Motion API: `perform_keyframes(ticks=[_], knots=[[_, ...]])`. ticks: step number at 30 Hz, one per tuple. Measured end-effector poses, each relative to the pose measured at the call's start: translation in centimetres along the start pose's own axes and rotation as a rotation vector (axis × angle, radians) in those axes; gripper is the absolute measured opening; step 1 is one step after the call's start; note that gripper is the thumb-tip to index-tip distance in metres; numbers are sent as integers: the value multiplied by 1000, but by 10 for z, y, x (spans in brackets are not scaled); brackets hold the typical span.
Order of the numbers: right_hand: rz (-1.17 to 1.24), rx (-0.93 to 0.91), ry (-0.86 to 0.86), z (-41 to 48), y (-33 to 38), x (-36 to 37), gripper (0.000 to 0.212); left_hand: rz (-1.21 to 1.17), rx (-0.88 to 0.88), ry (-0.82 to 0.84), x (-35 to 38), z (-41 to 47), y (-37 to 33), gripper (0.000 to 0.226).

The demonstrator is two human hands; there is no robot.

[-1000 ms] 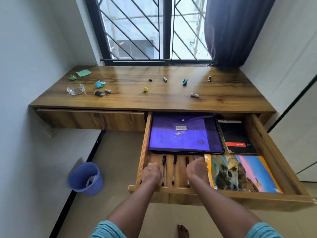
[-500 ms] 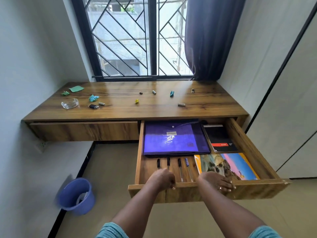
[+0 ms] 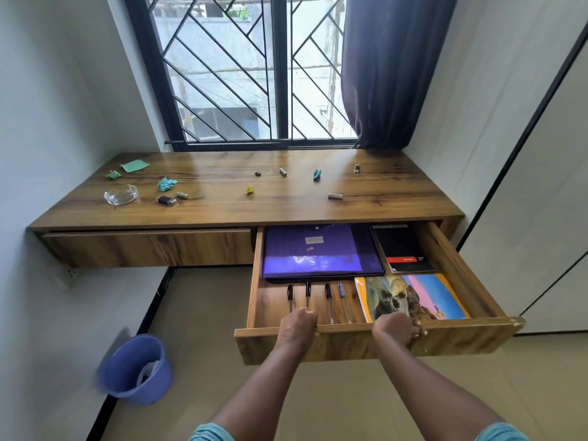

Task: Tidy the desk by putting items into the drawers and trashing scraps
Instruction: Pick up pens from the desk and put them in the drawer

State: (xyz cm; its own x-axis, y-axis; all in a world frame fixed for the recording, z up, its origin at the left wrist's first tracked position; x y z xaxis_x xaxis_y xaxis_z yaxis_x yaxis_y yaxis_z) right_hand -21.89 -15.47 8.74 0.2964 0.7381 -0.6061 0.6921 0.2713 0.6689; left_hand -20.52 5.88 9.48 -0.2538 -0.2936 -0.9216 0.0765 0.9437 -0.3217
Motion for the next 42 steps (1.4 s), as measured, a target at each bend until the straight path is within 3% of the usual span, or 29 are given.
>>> perform_keyframes(ticks=[7,12,16,19,24,28,31,35,38,42], knots=[[68,-69,22,23,39,1,34,-411,-417,-148,-4,34,37,25],[-6,-103,58,54,69,25,32,-638,-827,-158,-20,46,58,74],[-44,-127,87,76,95,38,30,-867,-996,-205,-20,76,70,60],[-44,-138,115,93,113,46,27,-1002,-1002,-228,-21,98,67,34],[-31,-173,173,120,140,59,29,-1177,-988,-276,-25,133,60,27],[98,-141,182,139,153,63,70,-1428,-956,-405,-26,163,61,21],[180,-52,212,167,156,75,78,-1627,-878,-498,-33,183,56,19],[237,64,217,186,159,85,68,-1702,-860,-538,-30,203,59,27],[251,40,278,194,167,99,64,-1708,-849,-525,-28,217,63,18],[287,6,256,206,177,110,63,-1736,-790,-502,-33,241,67,49]])
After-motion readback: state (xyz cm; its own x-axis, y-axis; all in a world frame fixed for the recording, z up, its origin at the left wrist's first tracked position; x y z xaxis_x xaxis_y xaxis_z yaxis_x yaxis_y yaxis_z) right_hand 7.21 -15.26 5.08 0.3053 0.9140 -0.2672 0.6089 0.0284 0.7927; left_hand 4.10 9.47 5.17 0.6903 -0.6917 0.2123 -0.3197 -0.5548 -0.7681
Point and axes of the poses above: each hand's wrist, its own z-axis towards the middle knuckle, its own x-axis out of the palm, y = z × x, the point moved 9 cm from there along z, towards the middle knuckle, and after that the axes turned 6 degrees about y, right-handed, at the moved point
